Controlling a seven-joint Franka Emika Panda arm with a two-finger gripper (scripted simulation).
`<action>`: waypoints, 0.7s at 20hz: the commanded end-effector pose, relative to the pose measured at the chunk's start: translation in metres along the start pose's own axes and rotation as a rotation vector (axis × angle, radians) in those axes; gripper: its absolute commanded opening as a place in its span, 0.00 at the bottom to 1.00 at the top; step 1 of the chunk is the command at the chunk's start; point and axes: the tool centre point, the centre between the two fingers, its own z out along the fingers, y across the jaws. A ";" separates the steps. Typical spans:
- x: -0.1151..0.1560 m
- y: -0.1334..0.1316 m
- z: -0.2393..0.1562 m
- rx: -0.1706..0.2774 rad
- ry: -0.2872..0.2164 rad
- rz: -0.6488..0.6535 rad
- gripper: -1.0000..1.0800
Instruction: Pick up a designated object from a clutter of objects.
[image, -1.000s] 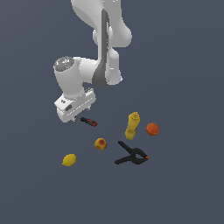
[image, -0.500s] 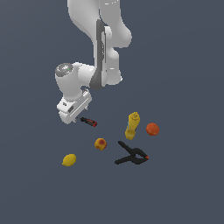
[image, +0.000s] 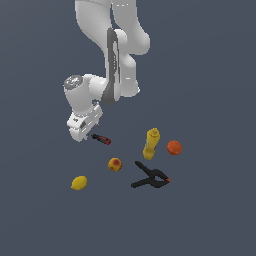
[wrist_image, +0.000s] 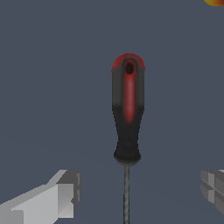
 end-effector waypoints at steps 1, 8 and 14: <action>-0.002 -0.001 0.002 0.000 0.001 -0.014 0.96; -0.002 -0.002 0.005 0.000 0.001 -0.014 0.96; -0.002 -0.002 0.024 0.000 0.001 -0.016 0.96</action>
